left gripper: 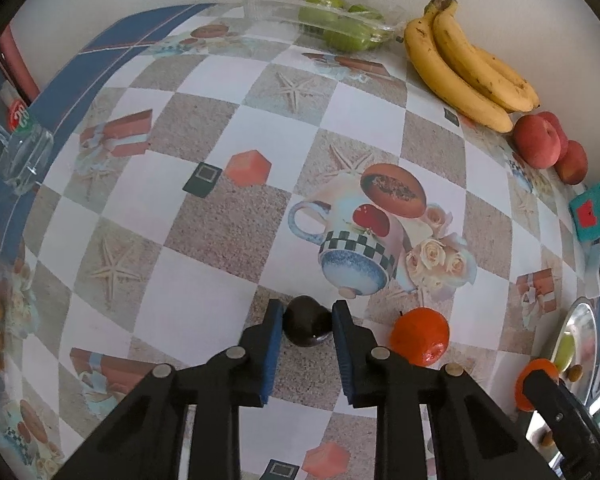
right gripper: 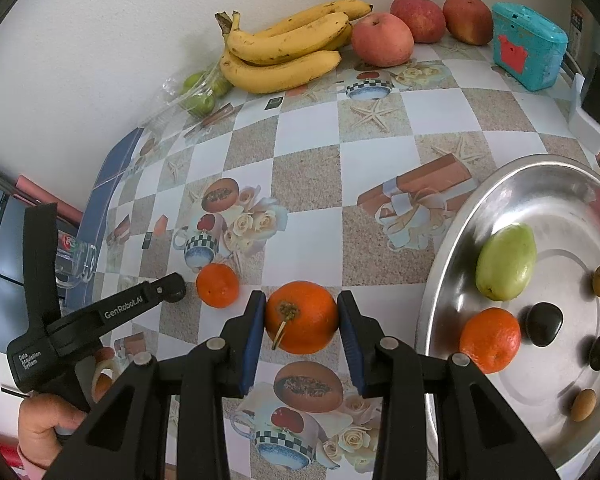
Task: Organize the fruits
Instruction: 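Close the left tool on a dark avocado while the right tool holds the tangerine, then carry the avocado and tangerine over the steel bowl and open both tools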
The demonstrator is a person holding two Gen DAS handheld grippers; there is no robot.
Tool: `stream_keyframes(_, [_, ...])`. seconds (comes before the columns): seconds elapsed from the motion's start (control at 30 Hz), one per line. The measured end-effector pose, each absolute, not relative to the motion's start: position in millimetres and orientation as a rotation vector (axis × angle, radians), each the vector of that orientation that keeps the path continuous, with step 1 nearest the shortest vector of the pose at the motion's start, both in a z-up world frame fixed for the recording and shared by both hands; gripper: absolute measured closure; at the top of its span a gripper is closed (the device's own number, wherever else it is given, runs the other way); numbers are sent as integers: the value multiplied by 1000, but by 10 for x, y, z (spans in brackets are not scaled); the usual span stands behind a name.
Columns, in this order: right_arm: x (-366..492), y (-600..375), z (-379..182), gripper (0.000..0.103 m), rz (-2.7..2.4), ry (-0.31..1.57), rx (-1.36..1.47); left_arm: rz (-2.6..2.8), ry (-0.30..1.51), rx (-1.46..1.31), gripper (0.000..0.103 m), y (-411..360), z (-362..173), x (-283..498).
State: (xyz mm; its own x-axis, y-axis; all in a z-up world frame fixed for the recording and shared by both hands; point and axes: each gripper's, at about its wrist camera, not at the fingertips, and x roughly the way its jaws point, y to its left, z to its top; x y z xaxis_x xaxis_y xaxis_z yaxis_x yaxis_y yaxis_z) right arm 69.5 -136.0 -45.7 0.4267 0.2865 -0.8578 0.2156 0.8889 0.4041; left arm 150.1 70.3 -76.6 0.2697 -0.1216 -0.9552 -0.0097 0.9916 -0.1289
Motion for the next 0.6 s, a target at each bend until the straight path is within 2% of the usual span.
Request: stream_keyframes(0.6, [582, -1710, -338, 65, -44, 1098, 548, -87, 1191, -139, 77, 692, -340, 1461])
